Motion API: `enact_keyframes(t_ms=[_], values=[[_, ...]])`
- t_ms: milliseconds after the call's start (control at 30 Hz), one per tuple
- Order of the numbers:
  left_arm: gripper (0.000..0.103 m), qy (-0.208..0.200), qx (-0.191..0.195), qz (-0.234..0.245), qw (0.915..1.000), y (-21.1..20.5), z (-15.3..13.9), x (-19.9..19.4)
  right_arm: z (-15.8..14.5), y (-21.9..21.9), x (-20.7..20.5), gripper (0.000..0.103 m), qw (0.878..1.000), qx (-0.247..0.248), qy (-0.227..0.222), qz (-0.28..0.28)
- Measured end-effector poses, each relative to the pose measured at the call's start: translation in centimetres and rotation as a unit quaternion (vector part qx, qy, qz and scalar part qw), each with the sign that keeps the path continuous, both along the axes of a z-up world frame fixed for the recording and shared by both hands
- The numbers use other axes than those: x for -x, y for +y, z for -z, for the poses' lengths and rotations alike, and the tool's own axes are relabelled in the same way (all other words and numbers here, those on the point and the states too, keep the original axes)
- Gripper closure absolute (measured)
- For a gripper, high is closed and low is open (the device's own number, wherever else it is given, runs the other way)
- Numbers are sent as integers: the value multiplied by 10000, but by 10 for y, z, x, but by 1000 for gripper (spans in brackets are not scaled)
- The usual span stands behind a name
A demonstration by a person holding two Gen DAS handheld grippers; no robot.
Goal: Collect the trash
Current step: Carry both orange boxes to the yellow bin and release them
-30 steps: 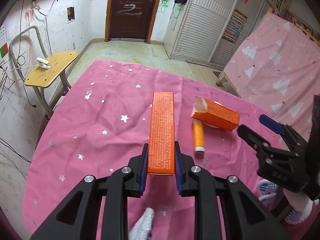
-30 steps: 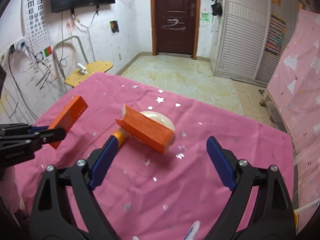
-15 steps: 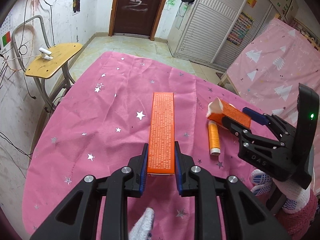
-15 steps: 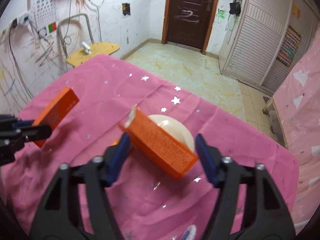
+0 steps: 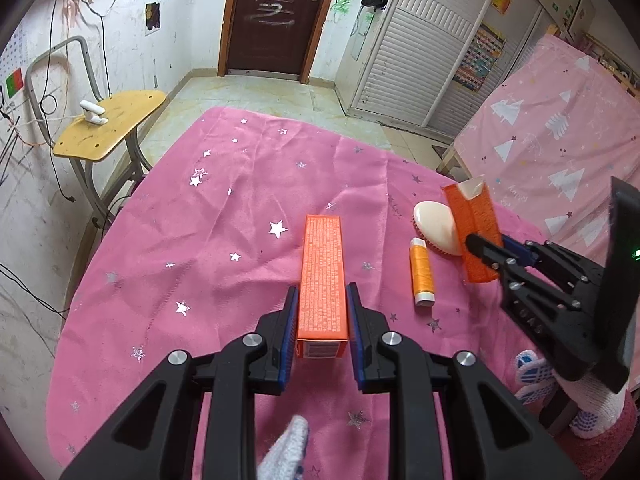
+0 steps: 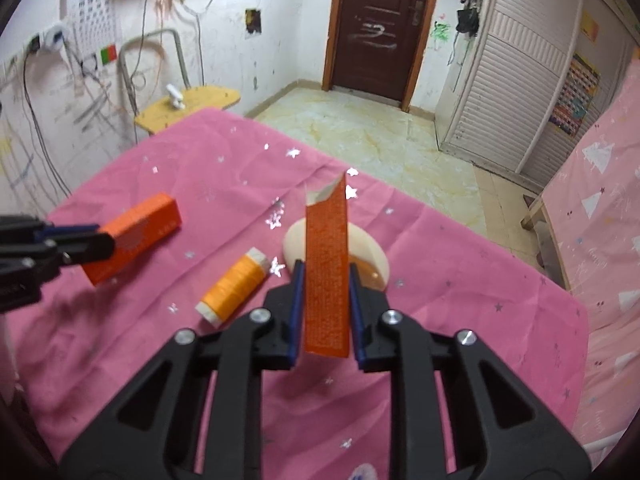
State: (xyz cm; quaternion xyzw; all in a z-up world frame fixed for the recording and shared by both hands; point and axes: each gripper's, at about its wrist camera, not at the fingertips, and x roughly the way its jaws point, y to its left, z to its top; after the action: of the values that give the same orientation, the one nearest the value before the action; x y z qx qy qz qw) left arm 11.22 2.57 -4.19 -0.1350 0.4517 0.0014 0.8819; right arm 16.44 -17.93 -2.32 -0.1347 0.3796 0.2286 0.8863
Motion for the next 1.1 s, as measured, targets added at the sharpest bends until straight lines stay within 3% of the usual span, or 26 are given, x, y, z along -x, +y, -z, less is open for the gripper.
enact_keyframes(t_ms=[367, 667, 900, 1100], values=[[88, 212, 25, 26, 9998, -5, 6, -4, -26, -60, 18, 84, 9924, -1078, -192, 562], [88, 441, 3, -17, 9990, -8, 20, -18, -44, -102, 47, 84, 9834, -1525, -470, 869], [89, 401, -337, -19, 9986, -17, 19, -21, -43, -141, 59, 84, 9739, -1850, -519, 1210], [89, 80, -514, -4, 9986, -30, 3, -11, -39, -175, 71, 84, 9641, -2037, -615, 1586]])
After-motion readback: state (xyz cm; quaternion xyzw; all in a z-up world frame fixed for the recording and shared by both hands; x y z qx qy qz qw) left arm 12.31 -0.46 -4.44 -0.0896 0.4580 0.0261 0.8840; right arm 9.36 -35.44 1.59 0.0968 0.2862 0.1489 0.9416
